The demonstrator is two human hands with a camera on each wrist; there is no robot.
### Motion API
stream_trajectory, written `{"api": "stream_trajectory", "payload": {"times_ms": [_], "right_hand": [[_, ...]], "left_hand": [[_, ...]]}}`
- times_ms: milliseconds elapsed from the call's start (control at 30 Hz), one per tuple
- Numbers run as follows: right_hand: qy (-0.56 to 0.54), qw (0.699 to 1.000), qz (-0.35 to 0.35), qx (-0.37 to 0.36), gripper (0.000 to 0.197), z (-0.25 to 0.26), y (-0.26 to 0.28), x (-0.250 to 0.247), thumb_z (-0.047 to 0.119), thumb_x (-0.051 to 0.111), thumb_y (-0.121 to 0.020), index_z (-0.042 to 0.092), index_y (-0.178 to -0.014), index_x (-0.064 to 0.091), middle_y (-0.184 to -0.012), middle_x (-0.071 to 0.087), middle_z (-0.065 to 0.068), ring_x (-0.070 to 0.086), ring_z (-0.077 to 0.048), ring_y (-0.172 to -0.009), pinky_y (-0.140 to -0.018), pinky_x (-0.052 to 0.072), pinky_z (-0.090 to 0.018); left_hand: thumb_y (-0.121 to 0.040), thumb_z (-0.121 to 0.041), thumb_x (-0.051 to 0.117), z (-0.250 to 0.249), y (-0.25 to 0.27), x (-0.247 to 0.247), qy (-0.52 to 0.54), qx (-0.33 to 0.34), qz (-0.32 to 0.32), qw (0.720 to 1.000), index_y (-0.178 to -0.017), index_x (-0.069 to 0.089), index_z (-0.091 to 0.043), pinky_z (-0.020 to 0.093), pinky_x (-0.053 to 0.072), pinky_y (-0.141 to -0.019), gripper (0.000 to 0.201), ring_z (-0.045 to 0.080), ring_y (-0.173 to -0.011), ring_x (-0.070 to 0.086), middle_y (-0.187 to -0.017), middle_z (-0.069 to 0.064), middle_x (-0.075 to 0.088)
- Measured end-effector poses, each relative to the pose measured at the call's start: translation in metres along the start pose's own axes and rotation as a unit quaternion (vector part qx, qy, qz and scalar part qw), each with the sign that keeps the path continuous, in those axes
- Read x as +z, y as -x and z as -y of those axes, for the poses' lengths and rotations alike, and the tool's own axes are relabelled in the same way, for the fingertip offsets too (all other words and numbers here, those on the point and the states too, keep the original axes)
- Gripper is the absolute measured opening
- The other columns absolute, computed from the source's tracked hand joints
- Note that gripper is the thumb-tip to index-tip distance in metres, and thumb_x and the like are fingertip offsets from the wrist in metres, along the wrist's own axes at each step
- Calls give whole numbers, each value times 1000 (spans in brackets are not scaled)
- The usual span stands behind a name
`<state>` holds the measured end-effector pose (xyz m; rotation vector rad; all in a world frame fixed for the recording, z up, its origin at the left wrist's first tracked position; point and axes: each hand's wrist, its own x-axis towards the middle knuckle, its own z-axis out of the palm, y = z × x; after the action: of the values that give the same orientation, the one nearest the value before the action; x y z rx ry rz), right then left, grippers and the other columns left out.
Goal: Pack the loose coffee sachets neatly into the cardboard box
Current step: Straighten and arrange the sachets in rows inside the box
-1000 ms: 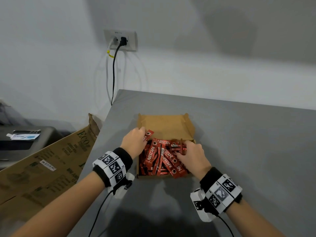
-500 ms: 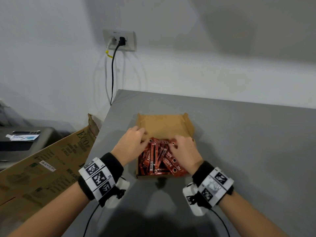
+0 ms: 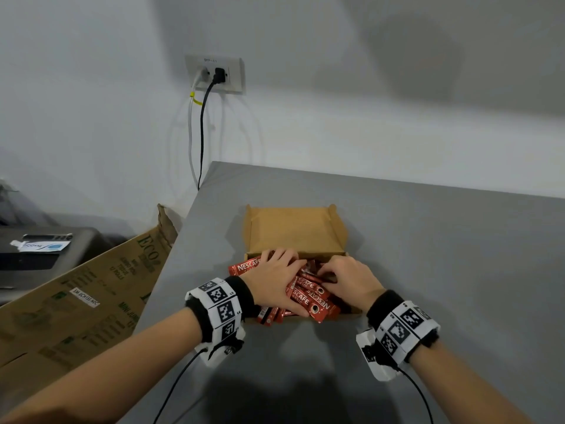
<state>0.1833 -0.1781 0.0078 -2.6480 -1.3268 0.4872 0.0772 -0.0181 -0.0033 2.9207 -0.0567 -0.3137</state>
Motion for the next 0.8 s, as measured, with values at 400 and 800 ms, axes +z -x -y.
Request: {"api": "stream_trajectory", "payload": {"times_ms": [400, 800], "right_hand": [[-53, 996, -74, 16, 26, -13, -3, -5, 13, 48, -92, 12, -109, 67, -108, 68, -3, 63, -16, -97, -89, 50, -31], [144, 989, -11, 14, 22, -6, -22, 10, 25, 54, -92, 17, -112, 61, -112, 58, -3, 57, -24, -105, -81, 47, -36]], "left_hand": [[-62, -78, 52, 5, 3, 14, 78, 22, -11, 997, -143, 26, -24, 42, 7, -111, 100, 14, -132, 22, -143, -8, 32], [-65, -76, 54, 4, 3, 12, 78, 20, 18, 997, -137, 34, -23, 45, 9, -109, 92, 15, -132, 21, -150, -9, 27]]}}
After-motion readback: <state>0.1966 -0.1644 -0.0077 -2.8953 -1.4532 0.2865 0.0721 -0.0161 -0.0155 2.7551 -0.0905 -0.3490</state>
